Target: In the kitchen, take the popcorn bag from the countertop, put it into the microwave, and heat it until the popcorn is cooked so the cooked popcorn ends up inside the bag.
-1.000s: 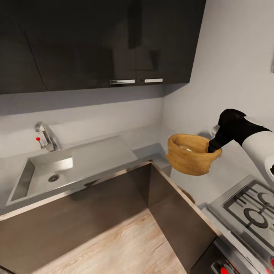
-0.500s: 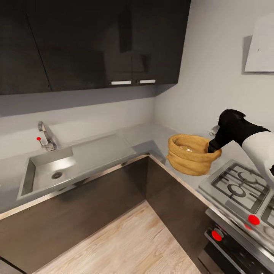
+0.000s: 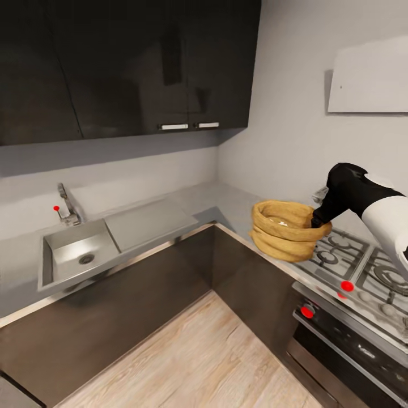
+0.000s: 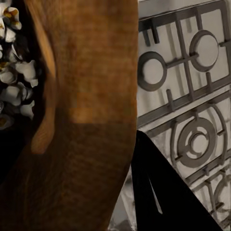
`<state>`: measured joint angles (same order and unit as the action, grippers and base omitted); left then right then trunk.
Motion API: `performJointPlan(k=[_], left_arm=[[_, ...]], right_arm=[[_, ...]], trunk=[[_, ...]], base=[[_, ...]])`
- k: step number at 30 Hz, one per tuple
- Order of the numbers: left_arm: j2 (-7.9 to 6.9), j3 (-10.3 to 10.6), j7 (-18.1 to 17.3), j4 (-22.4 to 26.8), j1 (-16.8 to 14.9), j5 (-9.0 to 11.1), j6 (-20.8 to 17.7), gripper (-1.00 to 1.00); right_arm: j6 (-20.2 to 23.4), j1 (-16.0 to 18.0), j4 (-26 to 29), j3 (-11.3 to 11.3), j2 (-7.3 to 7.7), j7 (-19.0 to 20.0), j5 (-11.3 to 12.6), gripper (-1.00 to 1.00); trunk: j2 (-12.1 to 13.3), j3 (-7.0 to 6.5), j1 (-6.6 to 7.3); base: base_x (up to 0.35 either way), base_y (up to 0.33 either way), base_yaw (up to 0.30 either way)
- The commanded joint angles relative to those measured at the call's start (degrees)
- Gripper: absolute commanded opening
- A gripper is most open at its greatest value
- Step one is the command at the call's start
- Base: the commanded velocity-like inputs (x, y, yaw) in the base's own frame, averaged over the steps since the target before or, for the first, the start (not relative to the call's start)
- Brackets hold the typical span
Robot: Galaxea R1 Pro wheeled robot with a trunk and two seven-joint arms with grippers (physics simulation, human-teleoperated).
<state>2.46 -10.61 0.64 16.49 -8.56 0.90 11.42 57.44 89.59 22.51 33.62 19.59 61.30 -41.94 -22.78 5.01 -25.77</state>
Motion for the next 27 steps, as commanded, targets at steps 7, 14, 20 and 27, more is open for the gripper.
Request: performJointPlan(k=[7, 14, 20, 27], left_arm=[[0.04, 0.0, 0.1, 0.0, -0.1, 0.1, 0.2, 1.00], [0.00, 0.0, 0.1, 0.0, -0.1, 0.1, 0.2, 1.00], [0.01, 0.0, 0.1, 0.0, -0.1, 0.1, 0.2, 1.00], [0.06, 0.0, 0.1, 0.0, -0.1, 0.1, 0.2, 1.00]], right_arm=[[1.7, 0.1, 0.1, 0.1, 1.46, 0.5, -0.3, -1.00], [1.9, 0.1, -0.2, 0.2, 6.73, -0.7, -0.3, -1.00], [1.9, -0.1, -0.7, 0.2, 8.81, -0.9, -0.3, -1.00], [2.3, -0.5, -0.8, 0.2, 10.45, -1.7, -0.3, -1.00]], trunk=[[-0.1, -0.46, -0.01], [-0.1, -0.97, -0.01], [-0.1, -1.09, -0.01], [-0.1, -1.36, -0.01]], base=[[-0.258, 0.201, -0.193], [-0.011, 0.008, -0.221], [0.000, 0.000, -0.149], [0.000, 0.000, -0.287]])
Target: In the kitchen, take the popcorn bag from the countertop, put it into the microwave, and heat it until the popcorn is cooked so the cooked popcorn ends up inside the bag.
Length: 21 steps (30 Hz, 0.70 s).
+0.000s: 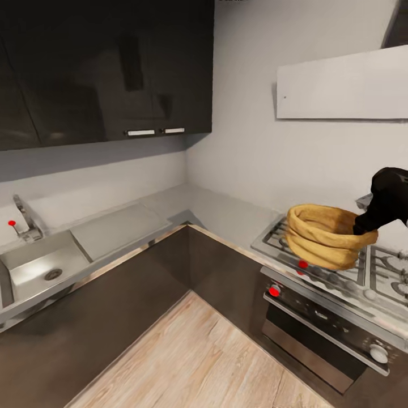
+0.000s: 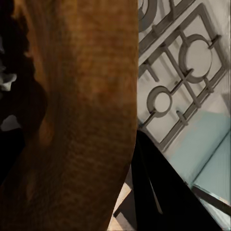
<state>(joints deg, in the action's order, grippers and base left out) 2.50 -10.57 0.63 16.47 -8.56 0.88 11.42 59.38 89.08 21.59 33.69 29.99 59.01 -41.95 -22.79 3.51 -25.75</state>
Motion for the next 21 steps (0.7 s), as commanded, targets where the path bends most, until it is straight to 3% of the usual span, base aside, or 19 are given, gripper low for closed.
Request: performJointPlan(k=[1, 9, 13, 15, 18, 21], left_arm=[[0.02, -0.1, 0.1, 0.0, -0.1, 0.1, 0.2, 1.00], [0.05, -0.1, 0.1, 0.0, -0.1, 0.1, 0.2, 1.00], [0.03, -0.1, 0.1, 0.0, -0.1, 0.2, 0.2, 1.00], [0.00, -0.1, 0.1, 0.0, -0.1, 0.2, 0.2, 1.00], [0.02, -0.1, 0.1, 0.0, -0.1, 0.2, 0.2, 1.00], [0.04, -0.1, 0.1, 0.0, -0.1, 0.2, 0.2, 1.00]], right_arm=[[0.6, 0.0, 0.1, 0.1, 0.15, 0.3, -0.2, -1.00], [0.6, -0.1, 0.2, -1.5, -1.46, -0.5, 0.1, -1.00], [0.6, -0.1, 0.2, -5.6, -3.02, 0.0, 0.3, -1.00], [0.6, -0.8, 0.4, -7.4, -4.68, 0.1, 0.3, -1.00], [0.6, -1.4, 0.4, -7.7, -8.48, -0.3, 0.3, -1.00], [0.6, -1.4, 0.2, -7.8, -11.06, -0.5, 0.2, -1.00]], trunk=[[-0.1, 0.09, -0.04], [-0.1, -0.15, -0.04], [-0.1, -0.15, -0.04], [-0.1, -0.15, -0.04], [-0.1, -0.15, -0.04], [-0.1, -0.15, -0.04]], base=[[0.000, 0.000, -0.291], [0.000, 0.000, -0.213], [0.000, 0.000, -0.006], [0.000, 0.000, 0.000], [0.000, 0.000, 0.000], [0.000, 0.000, 0.000]])
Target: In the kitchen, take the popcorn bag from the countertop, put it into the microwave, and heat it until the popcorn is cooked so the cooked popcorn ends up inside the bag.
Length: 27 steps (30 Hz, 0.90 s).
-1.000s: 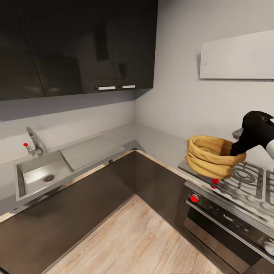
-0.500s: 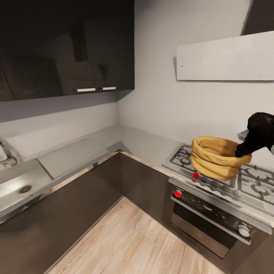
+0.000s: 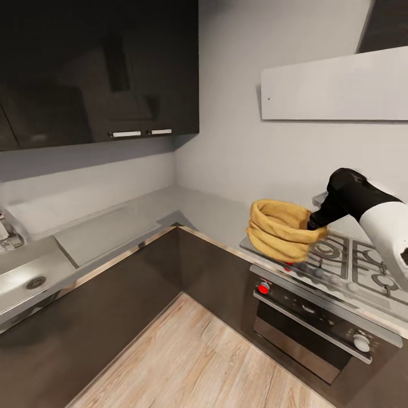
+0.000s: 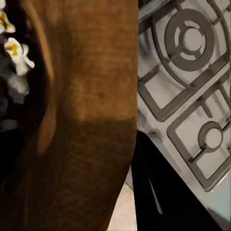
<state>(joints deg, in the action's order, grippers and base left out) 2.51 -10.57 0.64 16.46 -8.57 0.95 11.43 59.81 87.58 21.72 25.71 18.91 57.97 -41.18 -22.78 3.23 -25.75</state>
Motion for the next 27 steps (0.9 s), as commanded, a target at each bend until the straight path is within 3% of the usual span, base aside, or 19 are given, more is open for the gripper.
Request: performJointPlan(k=[1, 4, 6, 11, 15, 20, 21, 23, 25, 27], left_arm=[[0.03, -0.1, 0.1, 0.0, 0.0, 0.1, 0.2, 1.00], [0.03, 0.0, 0.1, 0.0, 0.0, 0.1, 0.2, 1.00], [0.03, -0.1, 0.1, 0.0, 0.0, 0.1, 0.2, 1.00], [0.04, -0.1, 0.1, 0.0, 0.0, 0.1, 0.2, 1.00], [0.04, -0.1, 0.1, 0.0, 0.0, 0.1, 0.2, 1.00], [0.04, -0.1, 0.1, 0.0, 0.0, 0.1, 0.2, 1.00], [0.04, -0.1, 0.1, 0.0, 0.0, 0.1, 0.2, 1.00], [0.04, -0.1, 0.1, 0.0, 0.0, 0.1, 0.2, 1.00], [0.04, -0.1, 0.1, 0.0, 0.0, 0.1, 0.2, 1.00], [0.04, -0.1, 0.1, 0.0, 0.0, 0.1, 0.2, 1.00]], right_arm=[[0.2, 0.0, 0.0, 0.2, -1.07, 0.1, -0.7, -1.00], [0.2, 0.0, -0.2, -0.8, -3.20, -2.7, -0.7, -1.00], [0.2, 0.2, -1.4, -4.4, -4.14, -6.3, -0.7, -1.00], [0.2, 0.6, -4.9, -15.1, -4.88, -19.5, -0.8, -1.00], [0.2, 0.7, -5.9, -20.1, -6.09, -25.8, -0.7, -1.00], [0.2, 0.7, -6.1, -32.8, -6.33, -43.0, -0.7, -1.00], [0.2, 0.7, -6.1, -37.1, -6.43, -48.8, -0.7, -1.00], [0.2, 0.7, -6.1, -41.9, -6.54, -54.1, -0.7, -1.00], [0.2, 0.7, -6.2, -47.5, -7.35, -60.6, -0.7, -1.00], [0.2, 0.6, -6.4, -51.5, -8.83, -66.7, -0.7, -1.00]], trunk=[[-0.1, 0.13, -0.03], [-0.1, 0.13, -0.03], [-0.1, 0.13, -0.03], [-0.1, 0.13, -0.03], [-0.1, 0.13, -0.03], [-0.1, 0.13, -0.03], [-0.1, 0.13, -0.03], [-0.1, 0.13, -0.03], [-0.1, 0.13, -0.03], [-0.1, 0.13, -0.03]], base=[[0.000, 0.000, 0.000], [0.000, 0.000, 0.000], [0.000, 0.000, 0.000], [0.000, 0.000, 0.000], [0.000, 0.000, 0.000], [0.000, 0.000, 0.000], [0.000, 0.000, 0.000], [0.000, 0.000, 0.000], [0.000, 0.000, 0.000], [0.000, 0.000, 0.000]])
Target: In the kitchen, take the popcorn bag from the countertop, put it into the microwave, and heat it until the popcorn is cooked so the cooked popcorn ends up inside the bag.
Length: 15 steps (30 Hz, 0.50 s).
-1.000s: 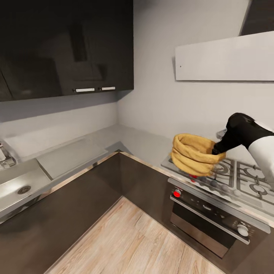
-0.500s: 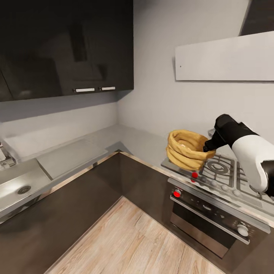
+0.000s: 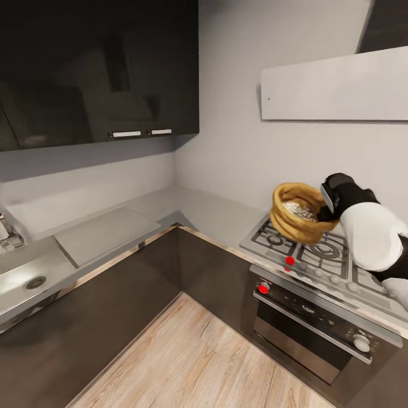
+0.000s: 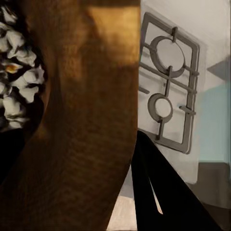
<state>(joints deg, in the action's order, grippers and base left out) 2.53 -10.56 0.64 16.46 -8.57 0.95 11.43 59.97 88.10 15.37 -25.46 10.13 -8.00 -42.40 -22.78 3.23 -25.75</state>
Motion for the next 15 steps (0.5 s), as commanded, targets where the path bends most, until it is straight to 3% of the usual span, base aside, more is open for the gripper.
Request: performJointPlan(k=[1, 6, 8, 10, 15], left_arm=[[0.02, -0.1, 0.1, 0.0, 0.0, 0.1, 0.2, 1.00], [0.02, -0.1, 0.1, 0.0, 0.0, 0.1, 0.2, 1.00], [0.02, -0.1, 0.1, 0.0, 0.0, 0.1, 0.2, 1.00], [0.02, -0.1, 0.1, 0.0, 0.0, 0.1, 0.2, 1.00], [0.02, 0.0, 0.1, 0.0, 0.0, 0.0, 0.2, 1.00]], right_arm=[[0.0, 0.0, 0.0, -2.0, -0.58, -3.2, 0.5, -1.00], [0.0, -0.2, -0.1, -11.8, -2.23, -16.2, 0.5, -1.00], [0.0, -0.2, -0.2, -14.2, -2.75, -19.7, 0.5, -1.00], [0.0, -0.2, -0.7, -15.6, -2.97, -21.0, 0.5, -1.00], [0.0, 0.7, -9.0, -18.7, -3.02, -22.7, 0.6, -1.00]], trunk=[[-0.1, 0.13, -0.03], [-0.1, 0.13, -0.03], [-0.1, 0.13, -0.03], [-0.1, 0.13, -0.03], [-0.1, 0.13, -0.03]], base=[[0.000, 0.000, 0.000], [0.000, 0.000, 0.000], [0.000, 0.000, 0.000], [0.000, 0.000, 0.000], [0.000, 0.000, 0.000]])
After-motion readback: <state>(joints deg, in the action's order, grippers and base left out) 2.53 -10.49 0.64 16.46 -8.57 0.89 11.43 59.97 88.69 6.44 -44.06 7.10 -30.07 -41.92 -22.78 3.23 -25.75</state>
